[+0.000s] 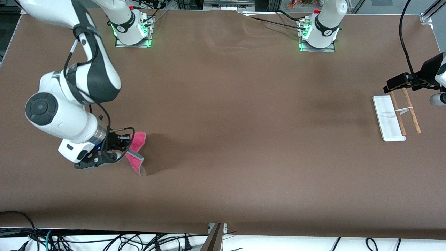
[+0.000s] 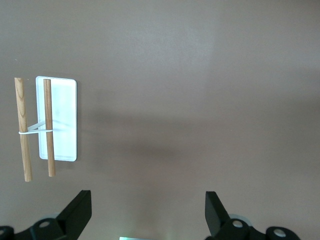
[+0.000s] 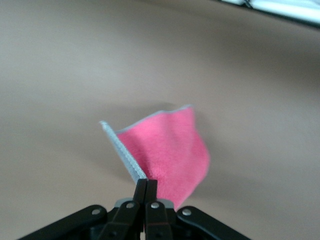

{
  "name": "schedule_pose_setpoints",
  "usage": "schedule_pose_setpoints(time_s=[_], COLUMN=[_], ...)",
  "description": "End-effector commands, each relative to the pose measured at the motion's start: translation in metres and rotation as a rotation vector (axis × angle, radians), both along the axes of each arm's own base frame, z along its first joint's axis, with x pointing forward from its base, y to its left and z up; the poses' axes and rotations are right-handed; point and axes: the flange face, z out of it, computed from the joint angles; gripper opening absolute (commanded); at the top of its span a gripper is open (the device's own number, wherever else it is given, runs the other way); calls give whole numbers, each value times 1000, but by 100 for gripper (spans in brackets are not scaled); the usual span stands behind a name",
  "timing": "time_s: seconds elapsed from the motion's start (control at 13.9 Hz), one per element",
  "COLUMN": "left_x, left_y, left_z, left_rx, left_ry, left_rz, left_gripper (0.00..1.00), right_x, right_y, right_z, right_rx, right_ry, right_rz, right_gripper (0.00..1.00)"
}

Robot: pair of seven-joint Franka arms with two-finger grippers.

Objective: Pass towel and hang on rack
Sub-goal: 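Lift the pink towel with the right gripper toward the table's middle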

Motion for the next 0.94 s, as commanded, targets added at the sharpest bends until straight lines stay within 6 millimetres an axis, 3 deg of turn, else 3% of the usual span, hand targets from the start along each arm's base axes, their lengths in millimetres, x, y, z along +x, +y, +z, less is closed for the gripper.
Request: schedule_pose_setpoints(time_s=[0.0,0.14,0.22,0.5,0.65,0.72,0.86], left_x=[1,1,1,1,2,2,3], left_y=[2,2,2,1,0,1,1], left_z=[5,5,5,6,6,6,5], left_rx=[-19,-19,-19,-19,-20,-21,-20], left_ry=[2,2,2,-1,-3,-5,-3], left_rz=[-16,-16,-16,-18,-19,-17,-20], left_gripper=[100,100,100,100,100,100,100], right_x=[-23,-54,-65,-103,-142,-161,-188], right_y=[74,149,176,242,295,321,351], right_z=[25,29,31,42,66,68,67], right_rx=[27,59,87,154,201,215,229], right_ry=[-23,-43,-65,-81,-101,-116,-130], right_rz=[6,-130,-176,-275,-255,-234,-175], right_gripper=[0,0,0,0,0,0,0])
